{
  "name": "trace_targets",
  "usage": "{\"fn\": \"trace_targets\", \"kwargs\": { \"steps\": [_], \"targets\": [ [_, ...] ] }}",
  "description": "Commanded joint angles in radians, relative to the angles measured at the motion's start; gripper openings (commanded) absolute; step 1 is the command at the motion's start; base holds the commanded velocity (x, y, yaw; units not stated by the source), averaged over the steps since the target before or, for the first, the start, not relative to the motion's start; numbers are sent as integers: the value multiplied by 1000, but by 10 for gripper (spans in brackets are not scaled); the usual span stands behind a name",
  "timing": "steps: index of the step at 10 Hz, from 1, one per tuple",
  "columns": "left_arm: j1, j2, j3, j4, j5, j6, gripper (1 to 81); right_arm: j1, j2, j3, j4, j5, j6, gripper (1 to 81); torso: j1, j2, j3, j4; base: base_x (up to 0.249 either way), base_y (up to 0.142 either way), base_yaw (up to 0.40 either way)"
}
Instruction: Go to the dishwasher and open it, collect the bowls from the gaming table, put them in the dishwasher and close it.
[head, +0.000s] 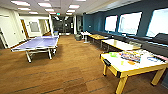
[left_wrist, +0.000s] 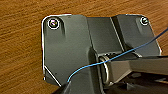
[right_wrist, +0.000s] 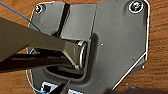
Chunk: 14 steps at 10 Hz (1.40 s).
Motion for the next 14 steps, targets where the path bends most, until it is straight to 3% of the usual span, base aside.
{"fn": "trace_targets", "kwargs": {
  "steps": [1,4,14],
  "targets": [
    [-48,-2,-3,-2,48,3,811,44,5,4,-2,-40,-1,811,0,0,0,0,160,0,0],
    [-48,-1,-3,-2,48,3,811,44,5,4,-2,-40,-1,811,0,0,0,0,132,0,0],
    [-48,4,0,0,57,8,811,44,5,4,-2,-39,-1,811,0,1,0,0,0,0,-11]
  ]
}}
